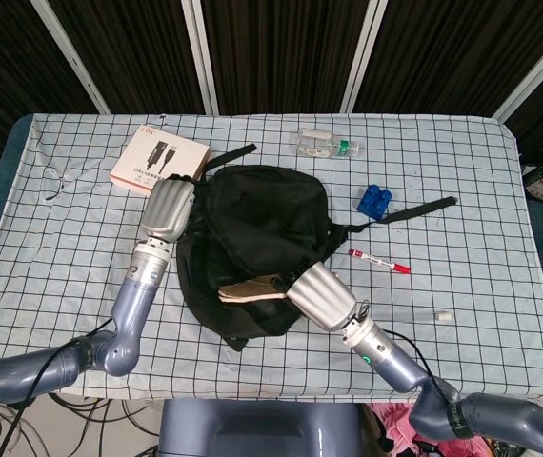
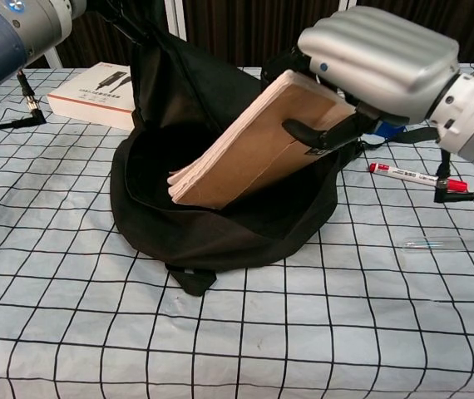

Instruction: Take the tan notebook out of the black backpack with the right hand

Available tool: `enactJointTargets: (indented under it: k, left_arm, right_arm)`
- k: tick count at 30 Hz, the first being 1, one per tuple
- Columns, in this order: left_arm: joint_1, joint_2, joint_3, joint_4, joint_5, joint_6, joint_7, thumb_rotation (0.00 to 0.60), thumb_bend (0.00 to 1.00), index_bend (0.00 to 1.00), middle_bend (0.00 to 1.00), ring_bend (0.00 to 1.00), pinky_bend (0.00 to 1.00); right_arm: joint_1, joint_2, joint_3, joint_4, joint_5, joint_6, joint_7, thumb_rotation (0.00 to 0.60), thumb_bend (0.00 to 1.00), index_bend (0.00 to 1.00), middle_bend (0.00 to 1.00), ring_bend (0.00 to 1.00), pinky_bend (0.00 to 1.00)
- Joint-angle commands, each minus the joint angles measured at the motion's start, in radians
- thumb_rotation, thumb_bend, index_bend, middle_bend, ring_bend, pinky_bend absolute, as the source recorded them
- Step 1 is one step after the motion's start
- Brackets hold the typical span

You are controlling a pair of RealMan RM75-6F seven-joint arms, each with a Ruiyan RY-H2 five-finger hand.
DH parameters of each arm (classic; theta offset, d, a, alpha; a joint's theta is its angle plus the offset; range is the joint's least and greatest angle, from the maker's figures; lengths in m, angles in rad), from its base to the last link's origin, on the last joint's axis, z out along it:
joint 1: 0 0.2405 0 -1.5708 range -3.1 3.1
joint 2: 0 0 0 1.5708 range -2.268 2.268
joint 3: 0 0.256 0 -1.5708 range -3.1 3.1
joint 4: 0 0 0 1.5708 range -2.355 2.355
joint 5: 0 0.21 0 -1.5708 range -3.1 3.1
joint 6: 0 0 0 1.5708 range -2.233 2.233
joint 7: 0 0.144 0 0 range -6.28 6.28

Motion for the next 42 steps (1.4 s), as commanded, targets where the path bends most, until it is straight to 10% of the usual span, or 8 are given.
enactJointTargets:
  k: [1, 35, 42]
  left_arm:
    - [0.0, 0.0, 0.001, -0.001, 0.004, 0.003, 0.001, 0.6, 0.34, 0.68, 0.63, 0.46, 0.41]
    - [0.014, 0.012, 0.058, -0.021, 0.059, -0.002, 0.033, 0.6, 0.31, 0.65, 0.61, 0.44, 0.39]
    - [0.024, 0.084, 0.072, -0.089, 0.017, -0.066, 0.056, 0.6, 0.0, 0.26, 0.15, 0.05, 0.07]
  right_arm:
    - [-0.018, 0.042, 0.01, -0.036, 0.002, 0.023, 0.026, 0.6, 0.44, 0.68, 0.6, 0.61, 0.58]
    - [-0.12, 0.282, 0.148, 0.175, 0.141, 0.161, 0.347, 0.6, 0.45, 0.68, 0.6, 0.61, 0.59]
    - [-0.112, 0.275, 0.162, 0.251, 0.186, 0.121, 0.346, 0.6, 0.45, 0.68, 0.6, 0.61, 0.59]
